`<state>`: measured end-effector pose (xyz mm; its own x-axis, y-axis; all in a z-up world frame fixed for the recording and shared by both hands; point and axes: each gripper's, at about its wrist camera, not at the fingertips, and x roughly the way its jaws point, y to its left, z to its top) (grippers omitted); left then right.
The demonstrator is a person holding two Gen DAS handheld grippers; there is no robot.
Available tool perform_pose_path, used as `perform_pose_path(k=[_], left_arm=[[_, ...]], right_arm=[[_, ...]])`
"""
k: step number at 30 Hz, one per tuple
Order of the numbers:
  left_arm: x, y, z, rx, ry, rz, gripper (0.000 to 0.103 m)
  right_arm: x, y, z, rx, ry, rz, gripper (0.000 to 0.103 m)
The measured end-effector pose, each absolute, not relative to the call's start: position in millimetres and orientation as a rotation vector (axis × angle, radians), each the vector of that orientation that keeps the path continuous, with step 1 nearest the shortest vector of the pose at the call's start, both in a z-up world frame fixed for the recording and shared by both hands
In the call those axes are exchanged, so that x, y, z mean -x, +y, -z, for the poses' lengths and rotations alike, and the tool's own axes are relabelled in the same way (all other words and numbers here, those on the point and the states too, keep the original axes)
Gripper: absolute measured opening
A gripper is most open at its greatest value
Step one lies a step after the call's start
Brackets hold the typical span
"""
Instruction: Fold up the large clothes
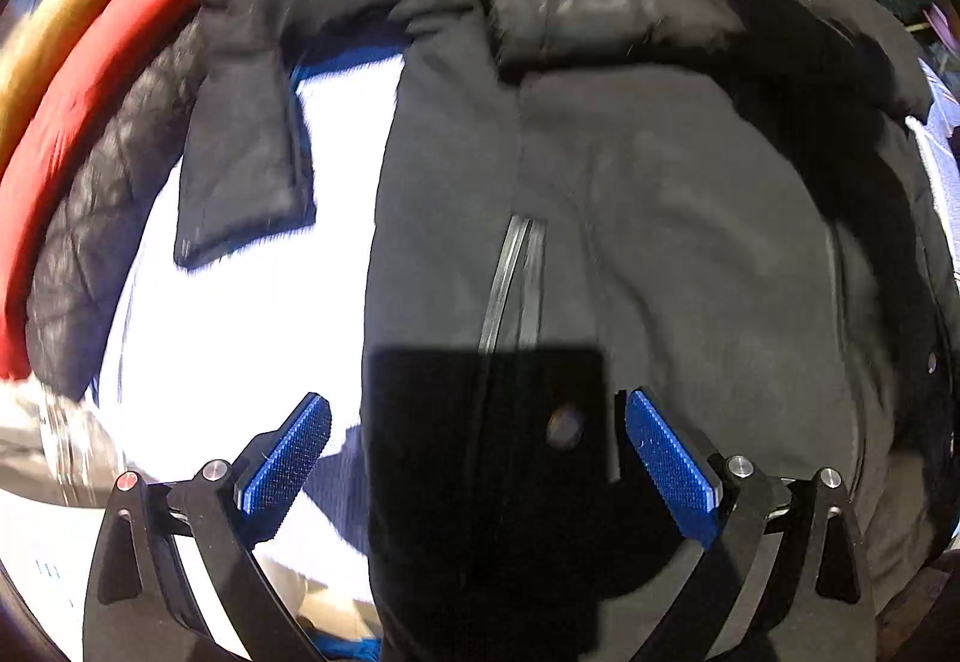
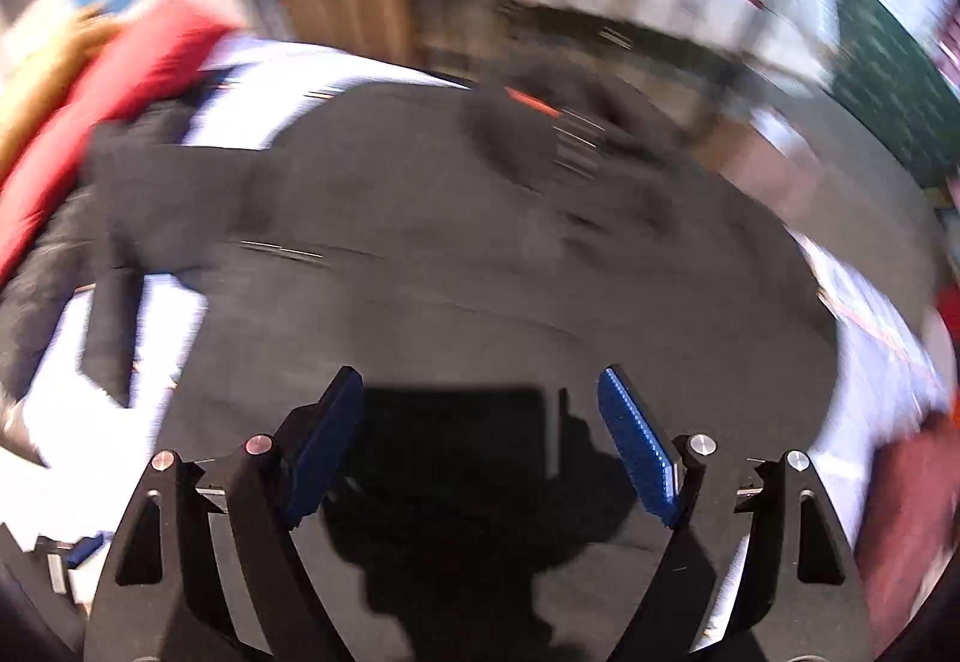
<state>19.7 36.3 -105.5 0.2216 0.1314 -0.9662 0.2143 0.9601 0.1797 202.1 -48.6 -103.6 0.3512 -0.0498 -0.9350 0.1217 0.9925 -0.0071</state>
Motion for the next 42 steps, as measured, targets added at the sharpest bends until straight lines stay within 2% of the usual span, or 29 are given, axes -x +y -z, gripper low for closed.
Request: perform_pose_path(k=[7, 11, 18, 23, 27, 36, 42], left_arm=[[-82, -10, 82, -0.399, 1.222, 0.188, 0.097], [-125, -45, 88, -0.489, 1.185, 0.235, 0.097], [-167, -97, 121, -0.607, 1.223, 0.287, 0.098], [-195, -94, 158, -0.509, 1.401, 0.279, 0.098], [-206, -98, 167, -0.506, 1.457, 0.283, 0.098], [-222, -103, 175, -0.523, 1.454, 0.298, 0.099], [-201, -94, 144, -0.489, 1.327, 0.265, 0.098]], right_arm=[[-183, -118, 157, 0.012, 1.349, 0.181, 0.080], [-169, -134, 184, 0.016, 1.395, 0.173, 0.080], [-170, -127, 187, 0.038, 1.407, 0.213, 0.082], [-169, -129, 190, 0.020, 1.408, 0.214, 0.083], [-176, -130, 195, 0.024, 1.418, 0.218, 0.088], [-183, -129, 198, 0.038, 1.433, 0.257, 0.091], [-164, -130, 166, -0.071, 1.358, 0.267, 0.091]])
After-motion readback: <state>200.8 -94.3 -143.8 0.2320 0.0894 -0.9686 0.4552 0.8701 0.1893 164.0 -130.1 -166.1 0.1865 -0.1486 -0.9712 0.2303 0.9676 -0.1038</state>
